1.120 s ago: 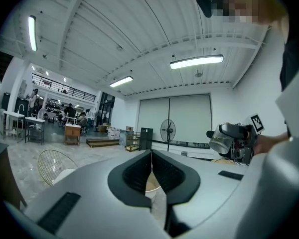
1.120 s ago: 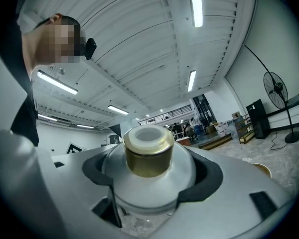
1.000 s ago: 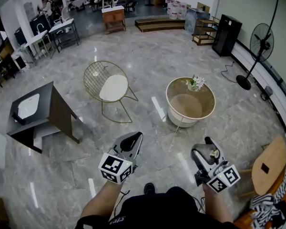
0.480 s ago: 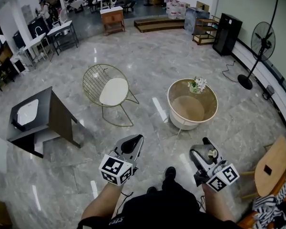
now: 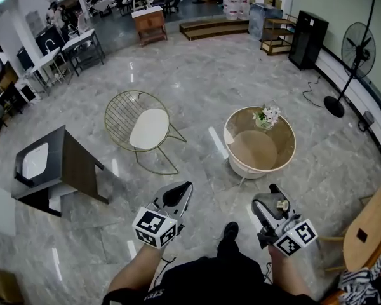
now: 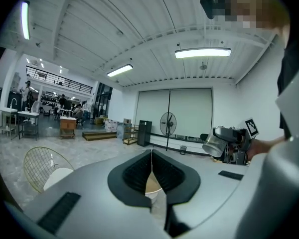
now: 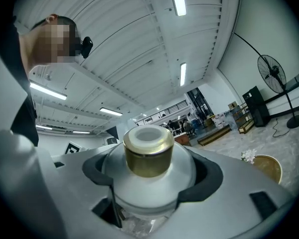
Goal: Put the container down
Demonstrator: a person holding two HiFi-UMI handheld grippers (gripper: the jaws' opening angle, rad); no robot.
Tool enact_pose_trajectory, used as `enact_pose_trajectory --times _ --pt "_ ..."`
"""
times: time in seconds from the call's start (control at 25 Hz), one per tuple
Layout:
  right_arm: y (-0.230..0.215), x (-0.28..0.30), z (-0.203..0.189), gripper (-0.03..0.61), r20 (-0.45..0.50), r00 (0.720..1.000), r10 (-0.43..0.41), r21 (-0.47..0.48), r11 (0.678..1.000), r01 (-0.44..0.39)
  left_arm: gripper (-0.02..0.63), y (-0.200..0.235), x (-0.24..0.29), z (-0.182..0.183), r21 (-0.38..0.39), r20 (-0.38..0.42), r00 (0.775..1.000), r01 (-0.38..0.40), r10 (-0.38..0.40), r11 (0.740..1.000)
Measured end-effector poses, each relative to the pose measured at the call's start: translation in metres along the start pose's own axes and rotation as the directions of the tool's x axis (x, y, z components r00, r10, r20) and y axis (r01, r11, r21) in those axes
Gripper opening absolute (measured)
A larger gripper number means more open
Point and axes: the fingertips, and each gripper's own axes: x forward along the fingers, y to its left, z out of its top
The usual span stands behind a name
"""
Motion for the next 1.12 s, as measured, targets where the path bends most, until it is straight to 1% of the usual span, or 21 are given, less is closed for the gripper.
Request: enact_pose_trajectory --times 0.16,0.36,0.6,0.84,1.12 --pt "-0.053 0.023 0.016 0.348 -0.011 1.0 0.004 0.007 1.0 -0.004 0.017 0.011 0.057 0.014 0.001 -0.006 1.0 -0.006 0.006 1.0" --pt "-0.122 0.048 0.045 0.348 -0.011 1.0 0.021 -0.002 1.0 -0.021 0.017 0.024 0.133 0.031 -0.002 -0.009 0.999 -0.035 0.035 0.999" --pt "-0.185 0.065 0.066 0.348 -0.02 0.999 0.048 -0.002 0.999 -0.048 0.017 0.026 0.205 0.044 -0.002 -0.017 0.999 -0.042 0.042 0.999" --pt "-0.226 0.077 0.082 0.348 -0.005 0.999 0.051 0.028 0.998 -0.051 0.017 0.03 0.248 0.054 0.015 -0.045 0.998 -0.047 0.048 0.999" --pt "-0.258 0.095 0.083 0.348 -0.008 0.999 0.038 0.036 0.999 -0.038 0.017 0.046 0.286 0.058 0.017 -0.044 0.998 -0.036 0.037 0.999"
